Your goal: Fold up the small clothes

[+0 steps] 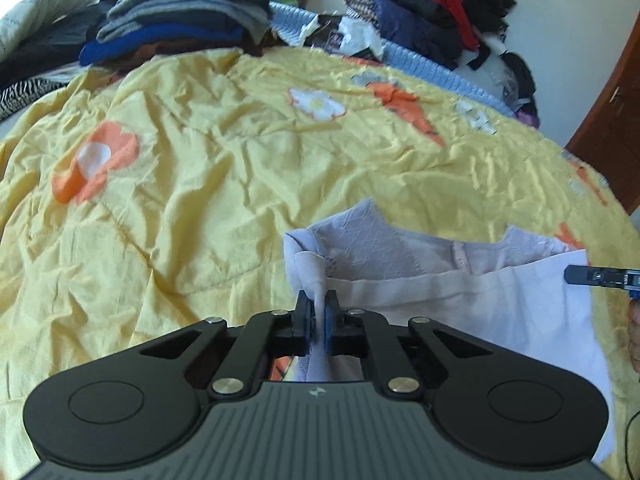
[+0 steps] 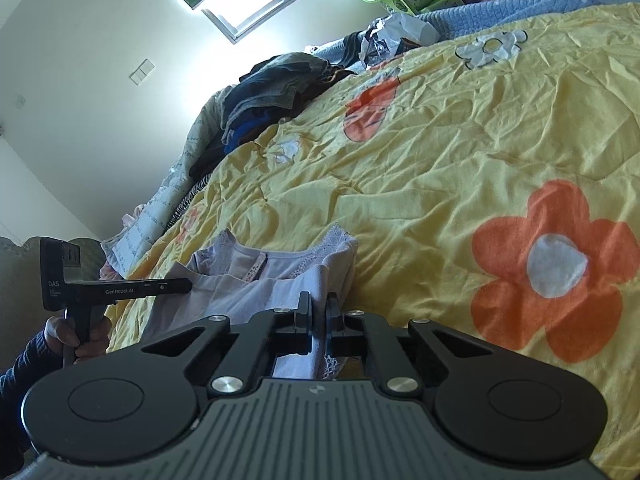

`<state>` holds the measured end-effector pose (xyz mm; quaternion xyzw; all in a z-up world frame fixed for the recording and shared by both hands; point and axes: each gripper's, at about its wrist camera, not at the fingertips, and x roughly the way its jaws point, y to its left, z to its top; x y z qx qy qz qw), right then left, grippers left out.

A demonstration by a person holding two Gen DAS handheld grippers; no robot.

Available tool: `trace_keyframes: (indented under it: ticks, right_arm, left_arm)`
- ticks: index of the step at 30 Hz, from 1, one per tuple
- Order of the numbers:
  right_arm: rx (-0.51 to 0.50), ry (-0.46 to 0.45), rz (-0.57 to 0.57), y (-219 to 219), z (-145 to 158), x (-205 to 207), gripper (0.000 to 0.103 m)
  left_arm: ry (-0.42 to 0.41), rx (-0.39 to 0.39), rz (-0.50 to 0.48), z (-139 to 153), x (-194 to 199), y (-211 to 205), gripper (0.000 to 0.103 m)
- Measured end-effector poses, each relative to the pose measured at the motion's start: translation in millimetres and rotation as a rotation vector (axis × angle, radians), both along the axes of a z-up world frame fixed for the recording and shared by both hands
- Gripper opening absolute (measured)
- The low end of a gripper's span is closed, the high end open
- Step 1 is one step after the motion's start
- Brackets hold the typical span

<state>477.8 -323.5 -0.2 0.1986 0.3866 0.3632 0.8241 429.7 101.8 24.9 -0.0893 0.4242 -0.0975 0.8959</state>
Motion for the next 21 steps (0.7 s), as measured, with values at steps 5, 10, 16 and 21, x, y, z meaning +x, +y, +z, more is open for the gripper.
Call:
trace_keyframes:
  ticks: [5, 10, 16, 21]
  right_arm:
    - [-0.007, 0.002, 0.006, -4.1, 1.5, -3.4, 0.01]
    - [-0.003, 0.031, -0.025, -9.6, -9.5, -1.3, 0.017]
    - [0.058, 0.042, -0.035, -23.1, -4.9, -1.3, 0.017]
    - [0.099, 0.027, -0.03, -24.2, 2.0, -1.2, 0.017]
  left_arm:
    - [-0.035, 0.022, -0.038, 14.7, -6.2, -0.3, 0.006]
    - [-0.023, 0.051, -0.035, 10.0, -4.6, -4.0, 0.006]
    - [-0.01, 0.024, -0.027, 6.0, -2.1, -0.7, 0.007]
    - [0.004, -0.017, -0.019, 4.6, -0.1, 4.4, 0.007]
